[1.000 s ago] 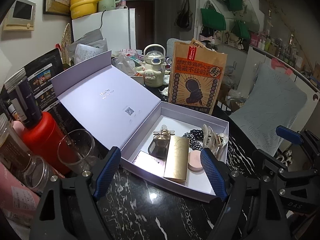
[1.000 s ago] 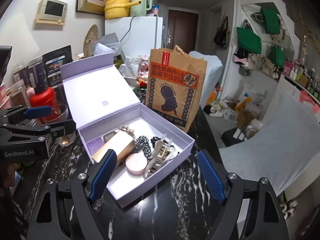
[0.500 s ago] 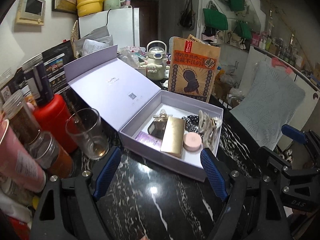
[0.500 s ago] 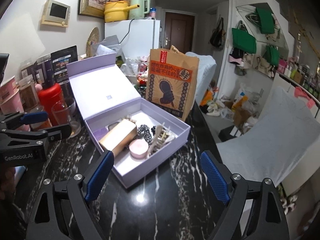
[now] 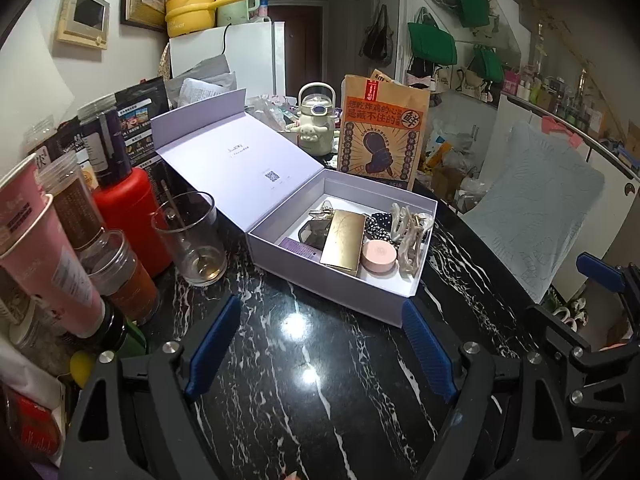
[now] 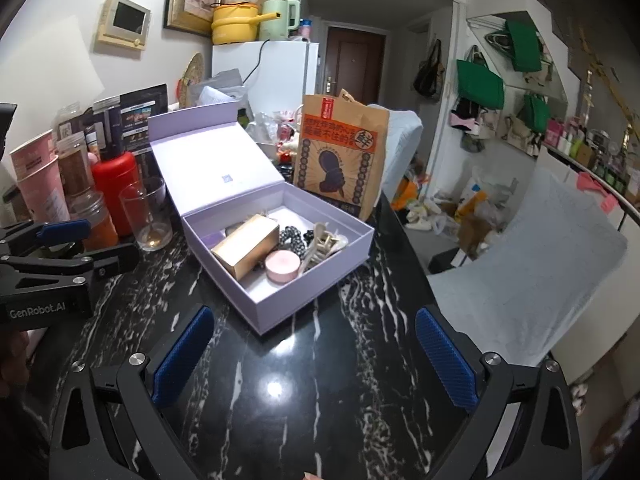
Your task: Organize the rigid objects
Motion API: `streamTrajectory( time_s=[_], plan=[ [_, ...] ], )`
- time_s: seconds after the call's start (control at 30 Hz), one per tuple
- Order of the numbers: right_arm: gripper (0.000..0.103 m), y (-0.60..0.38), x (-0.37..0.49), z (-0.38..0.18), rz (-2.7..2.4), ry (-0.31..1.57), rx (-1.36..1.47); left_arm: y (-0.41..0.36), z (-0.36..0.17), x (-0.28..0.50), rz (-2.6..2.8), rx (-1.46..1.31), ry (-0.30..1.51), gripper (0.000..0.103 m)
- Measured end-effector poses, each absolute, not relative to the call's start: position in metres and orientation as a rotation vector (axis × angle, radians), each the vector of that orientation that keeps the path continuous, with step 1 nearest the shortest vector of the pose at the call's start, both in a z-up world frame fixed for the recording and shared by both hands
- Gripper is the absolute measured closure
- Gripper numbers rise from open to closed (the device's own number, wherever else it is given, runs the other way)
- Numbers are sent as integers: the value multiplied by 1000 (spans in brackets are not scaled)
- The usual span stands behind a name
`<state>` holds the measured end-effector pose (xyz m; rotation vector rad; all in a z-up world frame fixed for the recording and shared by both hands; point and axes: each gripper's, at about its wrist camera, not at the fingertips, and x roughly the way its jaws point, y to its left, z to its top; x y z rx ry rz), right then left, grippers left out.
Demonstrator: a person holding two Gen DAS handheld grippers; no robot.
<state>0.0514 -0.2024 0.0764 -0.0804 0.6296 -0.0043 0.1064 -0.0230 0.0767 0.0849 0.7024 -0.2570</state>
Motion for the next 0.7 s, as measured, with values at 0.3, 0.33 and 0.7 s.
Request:
streamTrajectory(
  time_s=[0.3, 0.33, 0.7],
  plan=[
    [0, -202, 33, 76, 5, 613, -69, -25, 82, 86, -252, 96, 668, 1],
    [0, -203, 31, 76, 5, 612, -70, -26, 82, 84, -253, 100, 667, 1],
    [0, -200, 24, 74, 1, 602, -82, -28, 78, 77, -242, 114, 681, 1]
  ],
)
